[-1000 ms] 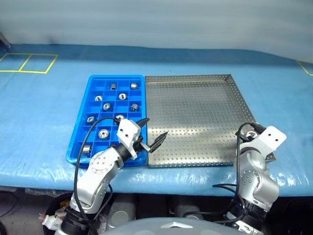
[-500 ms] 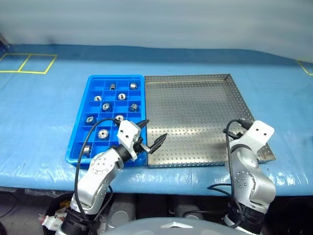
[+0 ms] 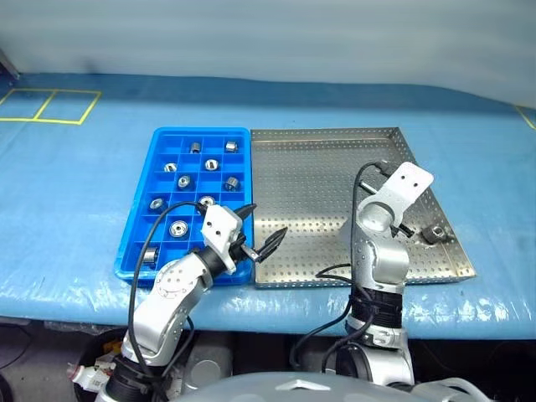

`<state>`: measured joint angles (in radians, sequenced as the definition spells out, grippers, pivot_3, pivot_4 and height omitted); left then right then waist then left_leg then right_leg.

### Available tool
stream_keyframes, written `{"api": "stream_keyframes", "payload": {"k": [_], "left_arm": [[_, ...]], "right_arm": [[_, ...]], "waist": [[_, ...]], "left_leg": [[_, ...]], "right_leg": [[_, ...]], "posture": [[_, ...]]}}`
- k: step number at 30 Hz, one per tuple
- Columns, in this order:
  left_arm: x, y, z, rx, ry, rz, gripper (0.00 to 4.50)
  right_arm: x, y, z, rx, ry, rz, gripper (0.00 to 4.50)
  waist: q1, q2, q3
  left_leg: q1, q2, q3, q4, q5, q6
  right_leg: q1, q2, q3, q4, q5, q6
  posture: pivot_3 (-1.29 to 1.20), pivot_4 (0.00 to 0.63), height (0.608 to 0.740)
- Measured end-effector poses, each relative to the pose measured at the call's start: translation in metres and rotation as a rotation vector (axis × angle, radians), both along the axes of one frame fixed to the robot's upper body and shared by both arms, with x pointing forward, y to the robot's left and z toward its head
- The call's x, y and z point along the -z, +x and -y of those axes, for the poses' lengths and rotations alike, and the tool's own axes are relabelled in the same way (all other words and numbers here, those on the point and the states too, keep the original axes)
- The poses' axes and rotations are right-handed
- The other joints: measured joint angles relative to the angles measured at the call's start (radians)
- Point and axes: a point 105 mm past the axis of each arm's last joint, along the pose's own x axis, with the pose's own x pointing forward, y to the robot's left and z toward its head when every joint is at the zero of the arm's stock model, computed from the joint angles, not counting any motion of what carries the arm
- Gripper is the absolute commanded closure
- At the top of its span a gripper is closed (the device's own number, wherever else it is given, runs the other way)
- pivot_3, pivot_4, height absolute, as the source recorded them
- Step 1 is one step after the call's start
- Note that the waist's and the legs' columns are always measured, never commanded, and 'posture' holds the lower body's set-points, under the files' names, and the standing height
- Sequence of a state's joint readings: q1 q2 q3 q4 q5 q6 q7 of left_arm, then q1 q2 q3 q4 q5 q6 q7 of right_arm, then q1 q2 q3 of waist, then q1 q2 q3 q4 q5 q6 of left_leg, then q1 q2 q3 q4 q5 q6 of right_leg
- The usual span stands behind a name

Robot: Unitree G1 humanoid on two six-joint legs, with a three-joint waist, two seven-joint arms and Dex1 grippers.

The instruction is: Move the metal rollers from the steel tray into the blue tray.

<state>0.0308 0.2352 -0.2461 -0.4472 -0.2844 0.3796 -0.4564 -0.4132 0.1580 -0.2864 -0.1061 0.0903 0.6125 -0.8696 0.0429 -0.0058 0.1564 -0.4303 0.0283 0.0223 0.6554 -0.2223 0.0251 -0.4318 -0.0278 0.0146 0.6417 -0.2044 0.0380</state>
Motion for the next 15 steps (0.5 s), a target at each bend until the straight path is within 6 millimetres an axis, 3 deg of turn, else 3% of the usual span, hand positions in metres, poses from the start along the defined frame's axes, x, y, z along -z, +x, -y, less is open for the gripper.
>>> {"api": "stream_keyframes", "payload": {"k": [1,13,14,15], "left_arm": [[0.0001,0.0,-0.0001,-0.001,0.0,0.0,0.0],[0.0005,0.0004,-0.0014,-0.005,0.005,0.0,0.0],[0.0004,0.0003,-0.0014,-0.004,0.005,0.0,0.0],[0.0004,0.0003,-0.0013,-0.004,0.005,0.0,0.0]], "right_arm": [[-0.0002,0.0005,0.0023,0.026,0.009,-0.001,4.48],[0.0047,-0.0045,0.011,0.13,0.027,-0.025,0.56],[0.005,-0.0048,0.0112,0.136,0.026,-0.028,0.27],[0.0053,-0.005,0.0113,0.14,0.025,-0.03,0.27]], "waist": [[0.0,0.0,0.0],[-0.003,0.0,0.0],[-0.003,0.0,0.0],[-0.003,0.0,0.0]], "left_leg": [[0.0,0.0,0.0,0.0,0.0,0.0],[0.002,0.0,0.0,0.0,0.0,0.0],[0.002,0.0,0.0,0.0,0.0,0.0],[0.002,0.0,0.0,0.0,0.0,0.0]], "right_leg": [[0.0,0.0,0.0,0.0,0.0,0.0],[0.0,0.002,0.0,0.001,0.0,-0.001],[0.0,0.002,0.0,0.001,0.0,-0.001],[0.0,0.002,0.0,0.001,0.0,-0.001]], "posture": [[0.21,0.15,0.74],[0.21,0.15,0.74],[0.2,0.15,0.74],[0.2,0.15,0.74]]}}
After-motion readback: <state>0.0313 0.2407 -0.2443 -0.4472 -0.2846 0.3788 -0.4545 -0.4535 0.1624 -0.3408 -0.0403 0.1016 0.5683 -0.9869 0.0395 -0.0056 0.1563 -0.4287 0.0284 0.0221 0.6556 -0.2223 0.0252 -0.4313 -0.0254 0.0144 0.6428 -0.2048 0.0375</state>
